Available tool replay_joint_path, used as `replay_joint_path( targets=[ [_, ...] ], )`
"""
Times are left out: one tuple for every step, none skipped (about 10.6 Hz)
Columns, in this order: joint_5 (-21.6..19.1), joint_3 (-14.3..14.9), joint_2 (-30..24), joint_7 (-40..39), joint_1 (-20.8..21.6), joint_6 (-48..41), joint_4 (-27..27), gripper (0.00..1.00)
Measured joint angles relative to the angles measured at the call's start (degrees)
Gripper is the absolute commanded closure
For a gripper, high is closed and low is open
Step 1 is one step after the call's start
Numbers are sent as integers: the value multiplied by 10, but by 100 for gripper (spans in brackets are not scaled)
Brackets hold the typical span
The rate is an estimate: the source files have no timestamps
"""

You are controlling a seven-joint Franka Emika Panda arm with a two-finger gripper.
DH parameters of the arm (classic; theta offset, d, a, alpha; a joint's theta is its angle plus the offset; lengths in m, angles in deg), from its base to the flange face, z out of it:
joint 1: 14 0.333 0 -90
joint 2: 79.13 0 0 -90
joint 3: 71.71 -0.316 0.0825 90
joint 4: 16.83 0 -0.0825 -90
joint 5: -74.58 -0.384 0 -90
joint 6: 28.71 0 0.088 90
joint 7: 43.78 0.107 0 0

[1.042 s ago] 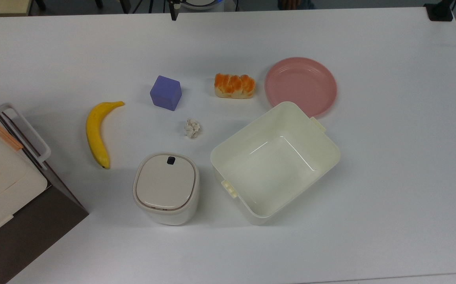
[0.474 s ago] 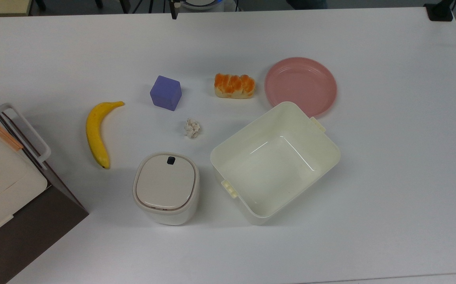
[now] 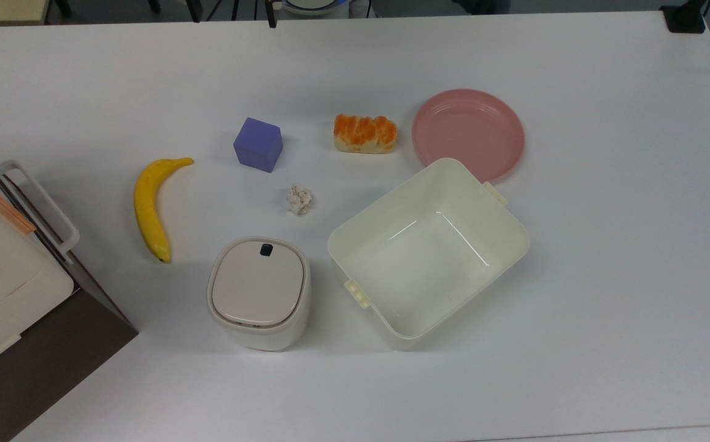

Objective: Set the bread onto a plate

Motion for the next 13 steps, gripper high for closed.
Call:
replay_joint_path(
  targets=[
    [0,0,0,0,0,0,0,0],
    [0,0,0,0,0,0,0,0],
    [0,0,0,0,-1,0,0,0],
    [0,1,0,0,-1,0,0,0],
    [0,1,0,0,-2,0,0,0],
    [0,2,0,0,-2,0,0,0],
    [0,2,0,0,-2,0,0,0],
    [0,2,0,0,-2,0,0,0],
    [0,2,0,0,-2,0,0,0],
    [0,2,0,0,-2,0,0,0],
    [0,2,0,0,-2,0,0,0],
    [2,2,0,0,-2,0,0,0],
    [8,1,0,0,-1,0,1,0]
  ],
)
